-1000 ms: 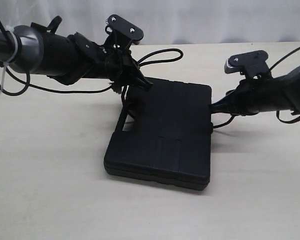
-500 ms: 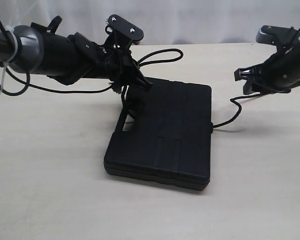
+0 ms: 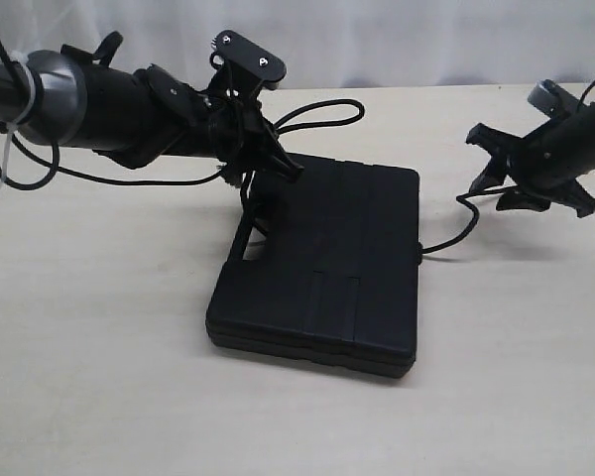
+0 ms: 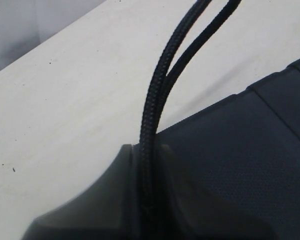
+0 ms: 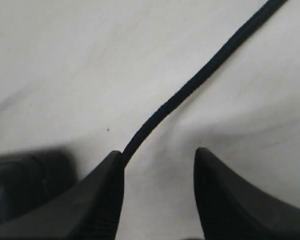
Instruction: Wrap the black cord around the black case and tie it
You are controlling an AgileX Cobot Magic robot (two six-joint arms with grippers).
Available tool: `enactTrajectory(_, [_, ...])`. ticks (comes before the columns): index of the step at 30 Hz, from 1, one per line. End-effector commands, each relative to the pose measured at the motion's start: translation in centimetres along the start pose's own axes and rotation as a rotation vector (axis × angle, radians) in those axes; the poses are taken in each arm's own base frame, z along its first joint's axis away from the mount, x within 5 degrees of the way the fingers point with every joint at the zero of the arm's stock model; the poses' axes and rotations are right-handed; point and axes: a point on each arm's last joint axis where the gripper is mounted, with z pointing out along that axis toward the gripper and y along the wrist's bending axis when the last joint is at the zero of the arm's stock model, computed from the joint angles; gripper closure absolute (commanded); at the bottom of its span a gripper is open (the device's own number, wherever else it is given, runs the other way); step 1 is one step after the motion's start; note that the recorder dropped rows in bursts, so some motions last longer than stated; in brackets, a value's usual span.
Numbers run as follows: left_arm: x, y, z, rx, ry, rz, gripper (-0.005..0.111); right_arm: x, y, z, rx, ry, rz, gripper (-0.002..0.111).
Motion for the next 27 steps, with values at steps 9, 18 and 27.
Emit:
enactTrajectory(9, [0.0,-0.1,0.0,-0.004,-0.001,-0.005,0.107,-1.0,-1.0,4.1,-0.147,-0.081,0.178,0.065])
enactTrajectory(18, [0.0,-0.1,0.0,-0.003,-0.001,-0.003,0.107,-1.0,-0.9,5.1,-0.208,-0.107,0.089,0.069])
enactTrajectory(27, [0.0,-0.1,0.0,0.004,0.002,-0.002,0.107,-0.5,-0.4,5.6,-0.267,-0.074,-0.181,0.104])
